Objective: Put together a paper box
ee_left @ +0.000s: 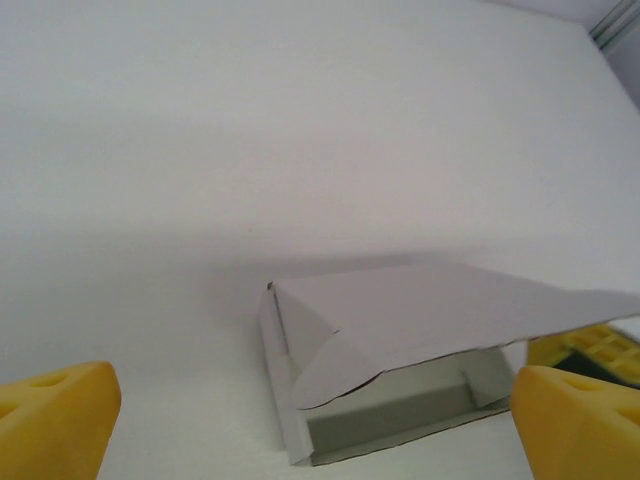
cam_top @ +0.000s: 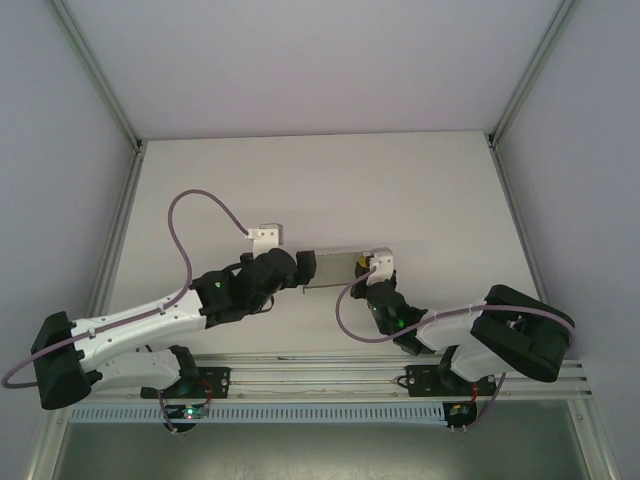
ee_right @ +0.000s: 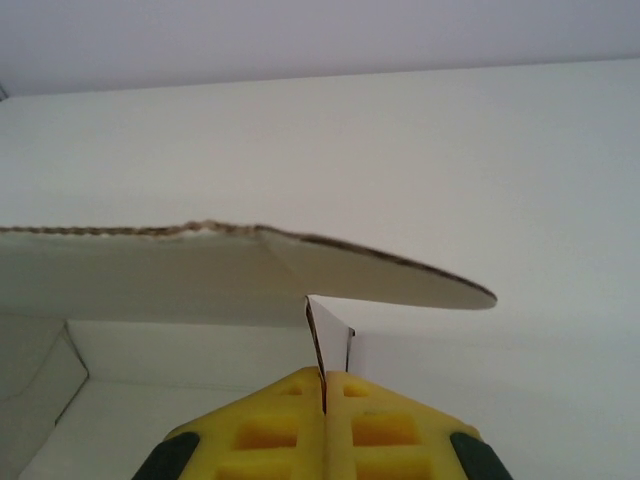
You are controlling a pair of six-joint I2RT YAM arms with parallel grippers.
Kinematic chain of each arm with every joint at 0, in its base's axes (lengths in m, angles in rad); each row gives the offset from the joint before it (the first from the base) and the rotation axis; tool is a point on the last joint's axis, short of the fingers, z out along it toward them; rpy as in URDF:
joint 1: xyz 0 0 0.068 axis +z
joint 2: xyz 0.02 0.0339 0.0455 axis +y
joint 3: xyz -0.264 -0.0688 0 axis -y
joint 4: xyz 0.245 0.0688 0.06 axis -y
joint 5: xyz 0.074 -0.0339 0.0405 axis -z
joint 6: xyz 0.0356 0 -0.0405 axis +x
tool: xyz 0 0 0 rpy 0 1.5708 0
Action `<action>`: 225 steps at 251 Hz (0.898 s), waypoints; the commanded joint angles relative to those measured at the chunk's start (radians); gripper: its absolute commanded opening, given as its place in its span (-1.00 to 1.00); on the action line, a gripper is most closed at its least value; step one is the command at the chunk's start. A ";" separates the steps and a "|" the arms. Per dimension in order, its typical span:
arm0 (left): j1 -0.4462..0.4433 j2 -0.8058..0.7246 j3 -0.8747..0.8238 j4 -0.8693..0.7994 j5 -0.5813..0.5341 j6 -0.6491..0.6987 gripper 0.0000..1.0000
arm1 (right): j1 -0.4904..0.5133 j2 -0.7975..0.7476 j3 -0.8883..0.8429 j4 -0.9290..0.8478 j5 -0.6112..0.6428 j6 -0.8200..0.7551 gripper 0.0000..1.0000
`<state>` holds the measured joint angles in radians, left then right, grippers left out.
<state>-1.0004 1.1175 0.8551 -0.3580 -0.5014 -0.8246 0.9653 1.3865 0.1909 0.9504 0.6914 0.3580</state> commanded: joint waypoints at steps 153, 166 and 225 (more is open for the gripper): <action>0.309 0.232 -0.225 0.546 0.422 -0.261 0.98 | 0.046 0.069 0.006 0.019 -0.054 -0.098 -0.99; 0.312 0.258 -0.246 0.598 0.443 -0.291 0.92 | 0.048 0.070 0.009 0.008 -0.068 -0.101 -0.96; 0.312 0.353 -0.294 0.699 0.503 -0.337 0.39 | 0.048 0.035 0.033 -0.092 -0.140 -0.093 -0.76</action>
<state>-0.6979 1.4326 0.5919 0.2043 -0.0574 -1.1152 0.9997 1.4399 0.2031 0.9497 0.6140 0.2584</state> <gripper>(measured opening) 0.759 0.107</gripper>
